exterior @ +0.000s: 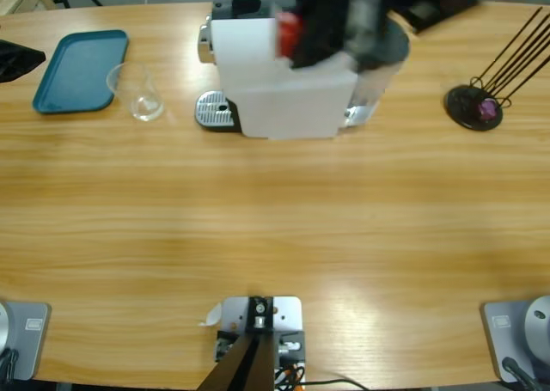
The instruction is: Pour coffee
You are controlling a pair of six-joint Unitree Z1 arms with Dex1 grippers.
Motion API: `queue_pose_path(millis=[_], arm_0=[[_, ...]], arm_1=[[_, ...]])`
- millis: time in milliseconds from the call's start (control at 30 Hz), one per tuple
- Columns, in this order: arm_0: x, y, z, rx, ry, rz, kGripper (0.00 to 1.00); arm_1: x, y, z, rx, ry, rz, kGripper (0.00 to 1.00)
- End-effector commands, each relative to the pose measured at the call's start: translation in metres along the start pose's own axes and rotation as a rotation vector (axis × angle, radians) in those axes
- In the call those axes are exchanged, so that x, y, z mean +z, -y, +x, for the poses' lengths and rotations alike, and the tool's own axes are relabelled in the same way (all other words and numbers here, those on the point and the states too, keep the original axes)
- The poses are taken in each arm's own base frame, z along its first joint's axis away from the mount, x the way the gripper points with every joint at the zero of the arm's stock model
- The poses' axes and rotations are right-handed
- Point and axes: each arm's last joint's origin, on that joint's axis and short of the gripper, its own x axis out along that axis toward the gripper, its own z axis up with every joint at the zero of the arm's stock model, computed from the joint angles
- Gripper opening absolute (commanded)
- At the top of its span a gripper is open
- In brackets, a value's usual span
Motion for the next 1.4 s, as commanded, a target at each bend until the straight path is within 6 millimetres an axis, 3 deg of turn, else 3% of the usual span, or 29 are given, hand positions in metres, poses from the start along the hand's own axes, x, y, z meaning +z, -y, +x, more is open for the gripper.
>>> queue_pose_path(millis=[33, 267, 467, 900, 1400], arm_0=[[-0.013, 0.001, 0.002, -0.004, -0.045, 0.01, 0.987], [-0.013, -0.001, 0.001, 0.007, -0.041, 0.004, 0.987], [-0.013, -0.002, 0.002, 0.017, -0.044, 0.006, 0.987], [-0.012, -0.009, 0.006, 0.052, -0.056, 0.013, 0.987], [-0.013, -0.009, 0.006, 0.054, -0.057, 0.024, 0.987]], arm_1=[[0.034, 0.024, 0.087, 0.08, -0.065, -0.077, 0.0], [0.03, 0.073, 0.106, 0.05, -0.084, -0.07, 0.0], [0.019, 0.102, 0.119, 0.023, -0.11, -0.063, 0.0], [0.011, 0.108, 0.15, 0.041, -0.178, -0.056, 0.0], [0.007, 0.122, 0.141, -0.011, -0.215, -0.039, 0.0]])
